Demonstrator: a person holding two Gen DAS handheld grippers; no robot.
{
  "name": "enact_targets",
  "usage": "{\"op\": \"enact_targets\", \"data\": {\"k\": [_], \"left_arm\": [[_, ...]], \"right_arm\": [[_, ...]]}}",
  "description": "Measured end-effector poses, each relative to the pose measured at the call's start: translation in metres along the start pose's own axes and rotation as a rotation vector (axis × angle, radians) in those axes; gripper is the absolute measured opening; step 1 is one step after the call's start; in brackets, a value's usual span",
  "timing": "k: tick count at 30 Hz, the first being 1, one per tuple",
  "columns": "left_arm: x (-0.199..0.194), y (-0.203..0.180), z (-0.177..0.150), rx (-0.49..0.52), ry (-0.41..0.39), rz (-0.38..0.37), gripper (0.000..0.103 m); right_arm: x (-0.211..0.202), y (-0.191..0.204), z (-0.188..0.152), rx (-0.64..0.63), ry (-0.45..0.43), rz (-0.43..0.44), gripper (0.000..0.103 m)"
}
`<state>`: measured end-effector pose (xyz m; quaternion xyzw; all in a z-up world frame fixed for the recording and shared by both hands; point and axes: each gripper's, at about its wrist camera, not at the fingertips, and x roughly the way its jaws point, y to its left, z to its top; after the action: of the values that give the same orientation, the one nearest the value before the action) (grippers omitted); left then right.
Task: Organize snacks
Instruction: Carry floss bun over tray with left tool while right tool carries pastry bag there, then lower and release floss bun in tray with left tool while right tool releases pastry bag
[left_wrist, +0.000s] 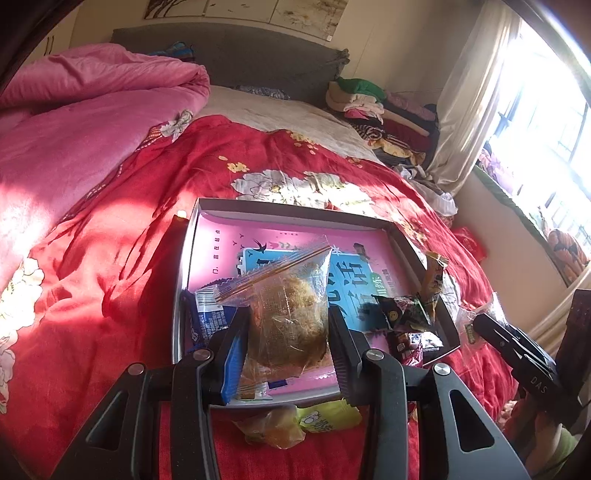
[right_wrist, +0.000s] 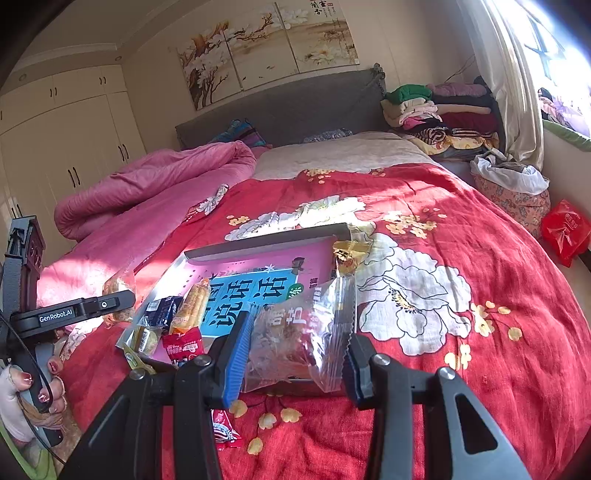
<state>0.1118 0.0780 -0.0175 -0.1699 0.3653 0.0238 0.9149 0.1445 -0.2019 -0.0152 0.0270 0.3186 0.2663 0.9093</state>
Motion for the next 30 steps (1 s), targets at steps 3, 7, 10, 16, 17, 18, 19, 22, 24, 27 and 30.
{"op": "enact_targets", "data": {"k": [3,7,10,16,17,18,19,22,24,27,30], "left_arm": [[0.007,-0.005,0.0,0.013,0.012,-0.007,0.042],[0.014,-0.012,-0.002,0.036,0.024,-0.023,0.042],[0.02,-0.015,-0.005,0.055,0.041,-0.028,0.042],[0.027,-0.014,-0.008,0.061,0.062,-0.036,0.042],[0.029,-0.014,-0.009,0.061,0.065,-0.037,0.042],[0.03,-0.013,-0.01,0.059,0.07,-0.039,0.042],[0.031,-0.012,-0.01,0.058,0.075,-0.04,0.042],[0.035,-0.012,-0.013,0.066,0.087,-0.039,0.042],[0.036,-0.012,-0.015,0.072,0.092,-0.037,0.042],[0.038,-0.012,-0.017,0.073,0.1,-0.039,0.043],[0.039,-0.012,-0.017,0.075,0.101,-0.04,0.043]], "right_arm": [[0.007,0.002,0.002,-0.006,0.013,-0.014,0.044],[0.013,0.003,0.003,0.002,0.023,-0.017,0.044],[0.017,0.005,0.004,-0.006,0.031,-0.025,0.044],[0.023,0.005,0.007,0.001,0.042,-0.031,0.044],[0.025,0.006,0.007,0.001,0.045,-0.032,0.044],[0.027,0.006,0.007,0.0,0.048,-0.034,0.044],[0.029,0.006,0.008,-0.002,0.054,-0.035,0.044],[0.036,0.009,0.008,-0.008,0.069,-0.031,0.044],[0.04,0.011,0.007,-0.01,0.078,-0.02,0.044],[0.044,0.015,0.006,-0.015,0.09,-0.007,0.044],[0.049,0.018,0.005,-0.022,0.103,0.0,0.044]]}}
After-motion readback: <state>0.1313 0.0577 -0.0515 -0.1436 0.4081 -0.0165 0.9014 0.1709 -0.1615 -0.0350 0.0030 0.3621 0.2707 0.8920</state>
